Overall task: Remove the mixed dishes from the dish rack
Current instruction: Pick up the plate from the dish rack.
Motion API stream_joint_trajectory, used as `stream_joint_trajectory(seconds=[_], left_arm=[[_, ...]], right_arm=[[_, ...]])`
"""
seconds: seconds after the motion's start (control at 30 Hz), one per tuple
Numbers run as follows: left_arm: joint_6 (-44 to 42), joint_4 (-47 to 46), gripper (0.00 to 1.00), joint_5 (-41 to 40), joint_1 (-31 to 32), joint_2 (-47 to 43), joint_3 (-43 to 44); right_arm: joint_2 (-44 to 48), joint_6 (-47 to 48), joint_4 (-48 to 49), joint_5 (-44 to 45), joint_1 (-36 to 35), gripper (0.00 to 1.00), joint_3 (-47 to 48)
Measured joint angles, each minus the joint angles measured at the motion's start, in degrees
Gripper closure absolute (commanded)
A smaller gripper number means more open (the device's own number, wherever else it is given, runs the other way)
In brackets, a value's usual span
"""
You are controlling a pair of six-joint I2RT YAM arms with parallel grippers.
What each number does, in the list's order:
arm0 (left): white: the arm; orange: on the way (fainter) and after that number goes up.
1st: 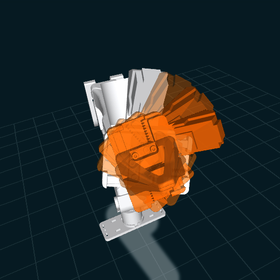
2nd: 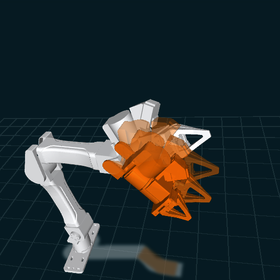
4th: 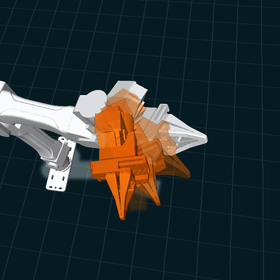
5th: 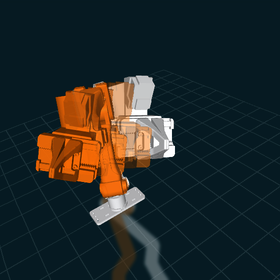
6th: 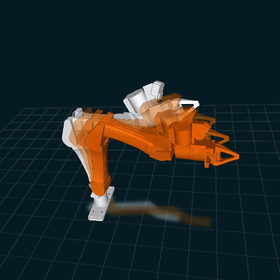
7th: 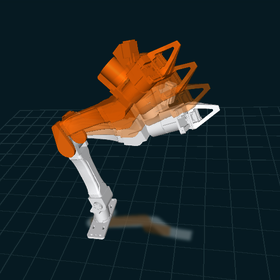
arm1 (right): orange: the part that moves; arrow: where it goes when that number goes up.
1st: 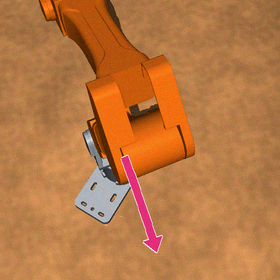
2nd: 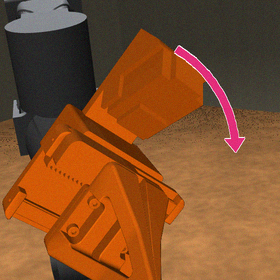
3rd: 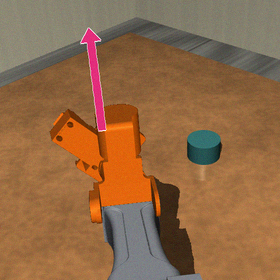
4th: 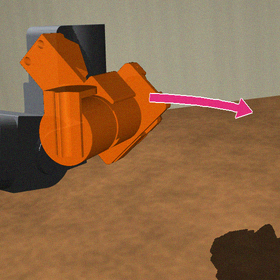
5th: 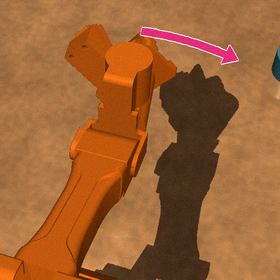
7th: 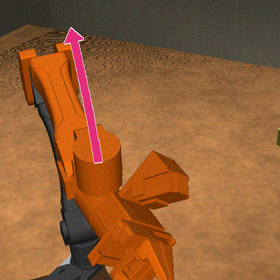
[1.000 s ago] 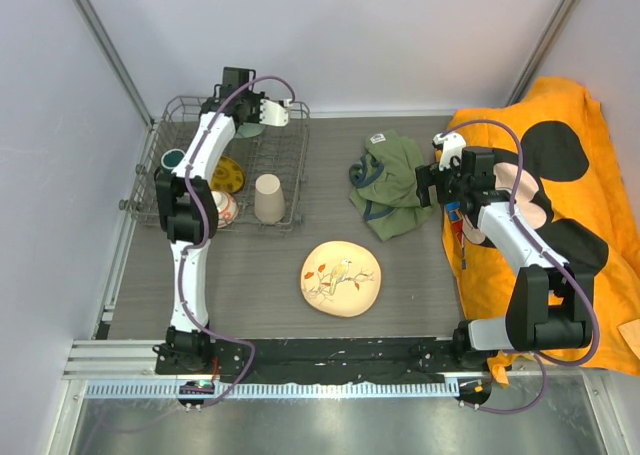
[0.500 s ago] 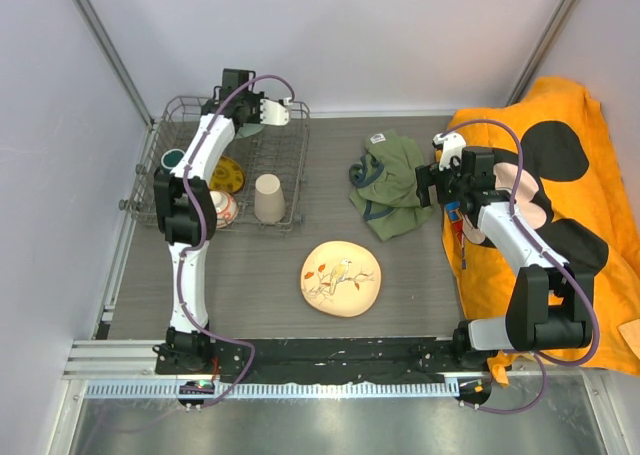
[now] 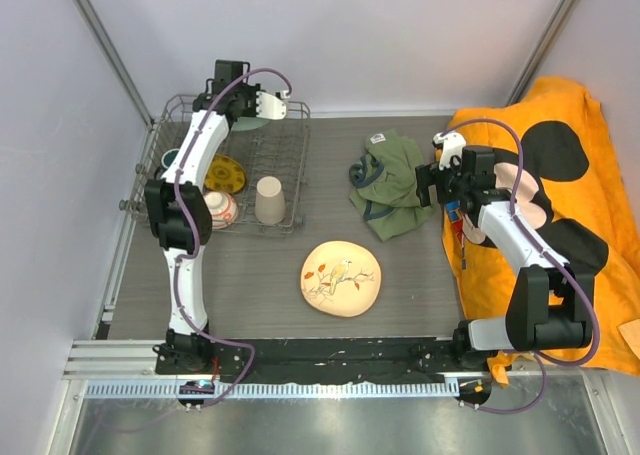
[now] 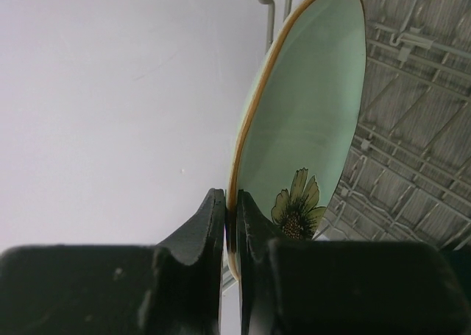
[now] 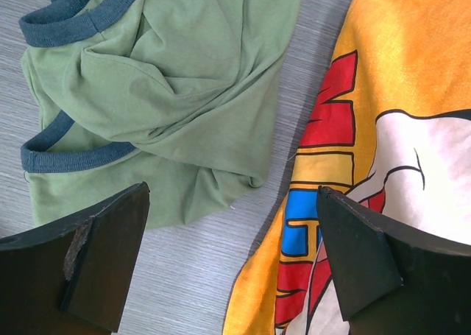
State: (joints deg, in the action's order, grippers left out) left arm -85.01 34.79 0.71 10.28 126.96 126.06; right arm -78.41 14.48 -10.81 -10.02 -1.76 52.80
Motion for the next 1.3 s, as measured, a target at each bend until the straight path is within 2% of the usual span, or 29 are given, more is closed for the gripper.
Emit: stream_joint_trajectory(seconds=[0.23, 0.43, 0.73, 0.9, 1.13, 1.3], left_arm=[[-0.8, 0.7, 1.0, -0.1, 0.0, -3.1, -0.8], [2.3, 3.0, 1.0, 0.0, 0.0, -6.0, -1.1], [14.6, 6.1, 1.0, 2.2, -0.1, -14.1, -4.4], [22.0, 7.7, 1.0, 5.3, -0.1, -17.4, -5.3], [30.7, 9.5, 1.0, 11.8, -0.1, -19.6, -6.3], [35.7, 10.2, 1.0, 16.9, -0.1, -21.6, -7.6]], right_arm=[[0.0, 0.0, 0.0, -0.2, 0.0, 0.0, 0.0], [0.0, 0.0, 0.0, -0.6, 0.0, 0.01, 0.1], [0.0, -1.2, -0.4, -2.0, 0.0, 0.0, 0.2], [0.2, -2.5, -1.6, -2.1, -2.5, 0.0, 1.8], [0.5, -5.0, -3.0, -3.8, -8.9, 0.01, 7.8], [0.0, -6.2, -3.6, -7.6, -10.3, 0.01, 14.1]])
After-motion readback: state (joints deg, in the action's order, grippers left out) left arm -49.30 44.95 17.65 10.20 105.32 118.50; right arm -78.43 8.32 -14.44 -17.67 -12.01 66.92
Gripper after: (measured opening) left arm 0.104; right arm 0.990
